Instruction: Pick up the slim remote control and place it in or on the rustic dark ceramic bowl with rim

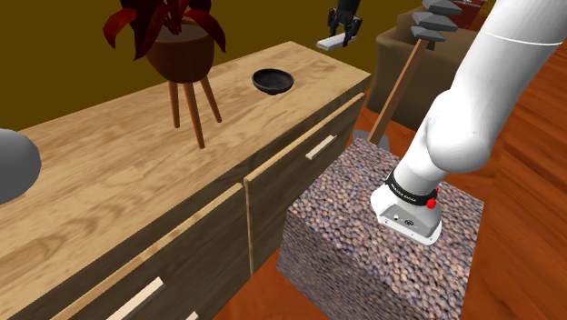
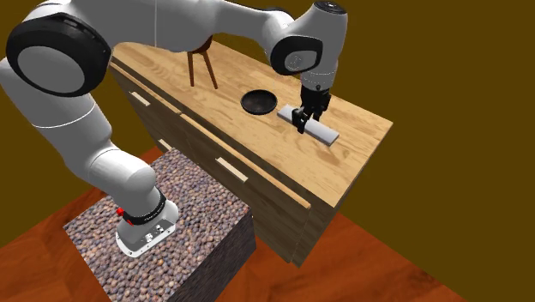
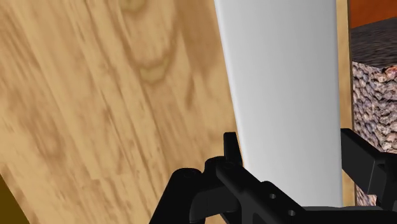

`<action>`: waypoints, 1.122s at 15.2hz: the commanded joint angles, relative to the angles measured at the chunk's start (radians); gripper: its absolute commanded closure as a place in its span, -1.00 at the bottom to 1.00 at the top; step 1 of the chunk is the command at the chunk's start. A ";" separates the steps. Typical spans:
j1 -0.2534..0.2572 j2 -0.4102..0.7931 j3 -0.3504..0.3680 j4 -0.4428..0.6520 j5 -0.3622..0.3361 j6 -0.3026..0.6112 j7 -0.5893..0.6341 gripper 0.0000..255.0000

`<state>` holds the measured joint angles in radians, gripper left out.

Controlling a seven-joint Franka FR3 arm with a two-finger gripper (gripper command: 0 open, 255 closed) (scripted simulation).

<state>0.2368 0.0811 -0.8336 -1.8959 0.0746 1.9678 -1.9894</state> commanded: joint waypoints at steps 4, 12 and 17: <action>0.063 -0.057 0.044 -0.033 -0.049 -0.003 0.124 1.00; 0.162 -0.092 0.143 -0.064 -0.079 0.003 0.333 1.00; 0.218 -0.073 0.200 -0.045 -0.069 0.000 0.442 1.00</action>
<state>0.4439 -0.0002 -0.6448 -1.9473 0.0011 1.9671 -1.5688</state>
